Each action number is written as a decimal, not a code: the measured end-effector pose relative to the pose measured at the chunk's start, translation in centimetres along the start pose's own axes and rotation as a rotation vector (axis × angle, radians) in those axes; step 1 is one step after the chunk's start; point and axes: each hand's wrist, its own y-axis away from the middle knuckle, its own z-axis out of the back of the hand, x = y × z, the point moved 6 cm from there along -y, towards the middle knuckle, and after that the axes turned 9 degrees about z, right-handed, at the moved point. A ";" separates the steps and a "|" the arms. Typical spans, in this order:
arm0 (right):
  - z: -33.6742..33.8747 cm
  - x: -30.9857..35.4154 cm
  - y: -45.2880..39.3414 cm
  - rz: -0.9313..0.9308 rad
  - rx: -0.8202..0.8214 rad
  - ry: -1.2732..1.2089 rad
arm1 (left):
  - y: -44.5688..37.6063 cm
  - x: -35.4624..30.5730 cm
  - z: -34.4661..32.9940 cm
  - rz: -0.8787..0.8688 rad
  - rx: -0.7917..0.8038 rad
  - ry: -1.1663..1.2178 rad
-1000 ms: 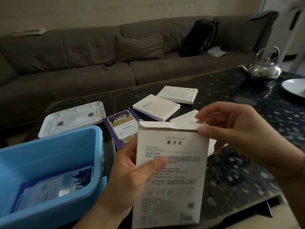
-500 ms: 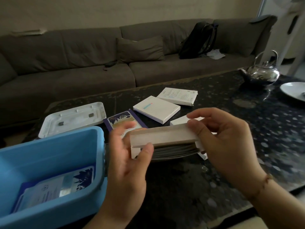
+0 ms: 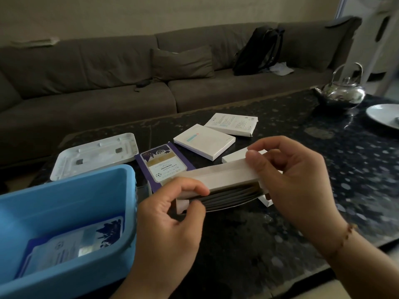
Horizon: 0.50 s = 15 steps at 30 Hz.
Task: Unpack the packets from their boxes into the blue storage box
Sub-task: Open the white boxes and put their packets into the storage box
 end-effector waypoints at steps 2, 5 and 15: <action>0.1 0.2 -0.1 0.021 0.012 -0.003 | 0.0 -0.2 0.0 0.007 0.007 -0.011; 0.2 0.4 -0.1 0.063 -0.013 0.038 | 0.1 -0.3 0.0 -0.024 0.009 -0.086; -2.4 6.1 3.3 0.506 0.352 0.761 | 0.3 0.3 0.2 0.008 -0.031 -0.016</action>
